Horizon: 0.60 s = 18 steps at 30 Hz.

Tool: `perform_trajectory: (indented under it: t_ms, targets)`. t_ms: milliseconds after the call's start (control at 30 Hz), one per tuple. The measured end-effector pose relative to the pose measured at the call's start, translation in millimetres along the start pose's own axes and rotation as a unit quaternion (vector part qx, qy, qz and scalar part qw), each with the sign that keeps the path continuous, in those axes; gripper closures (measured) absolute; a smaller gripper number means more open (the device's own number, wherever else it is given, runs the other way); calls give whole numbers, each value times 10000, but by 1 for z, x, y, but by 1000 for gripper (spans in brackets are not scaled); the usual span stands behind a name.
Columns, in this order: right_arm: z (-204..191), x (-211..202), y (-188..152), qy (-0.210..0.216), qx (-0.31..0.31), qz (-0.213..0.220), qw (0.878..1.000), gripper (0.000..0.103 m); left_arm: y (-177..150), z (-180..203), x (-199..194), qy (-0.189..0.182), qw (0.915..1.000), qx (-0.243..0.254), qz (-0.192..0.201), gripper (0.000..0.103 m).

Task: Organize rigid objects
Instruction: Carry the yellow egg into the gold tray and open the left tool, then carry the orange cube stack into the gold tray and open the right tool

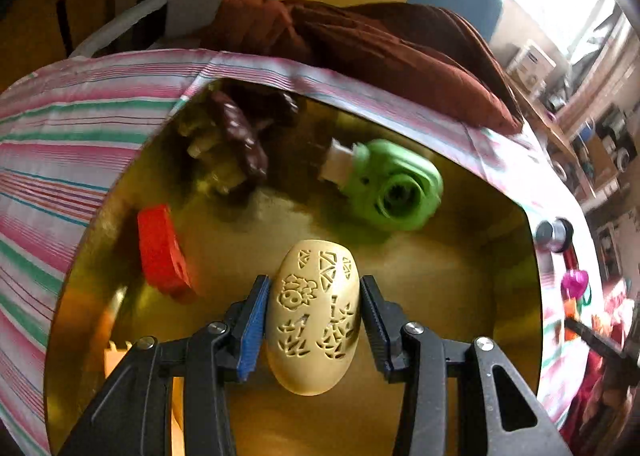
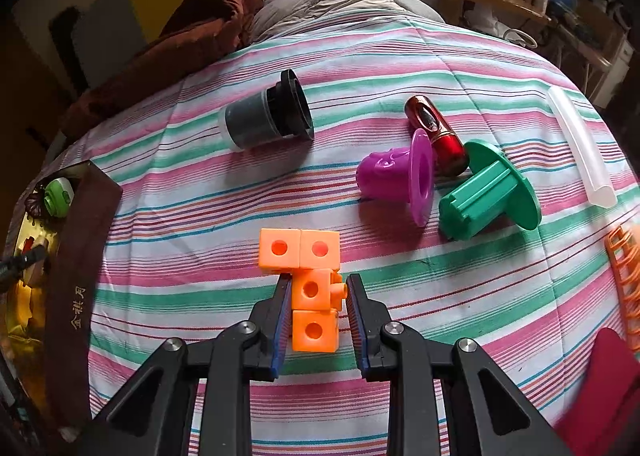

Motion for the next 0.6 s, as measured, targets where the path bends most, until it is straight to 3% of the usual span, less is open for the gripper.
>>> perform_trajectory:
  t_ms: [133,333,600]
  targets:
    - [0,1,1,-4,-13,-5,10000,76,2,-9,-12,30,9994,-177,280,57]
    - [1,0,2,-19,-23,9,10000,76,-11,-18,-45,168,9958,-60,893,56]
    - [-1,-4,4,14,-36,130,9999,76,-71,-25,-100,-6,9827,180,1844,56]
Point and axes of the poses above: each gripper's, at about its wrist camera, not at the fingertips, and x roughly the way its jaws point, z to its right, y to its top, the point moved 5 cm from there along x, roughly the way its jaws point, and after that the axes turned 12 degrees about y, right-handed, at the moved point
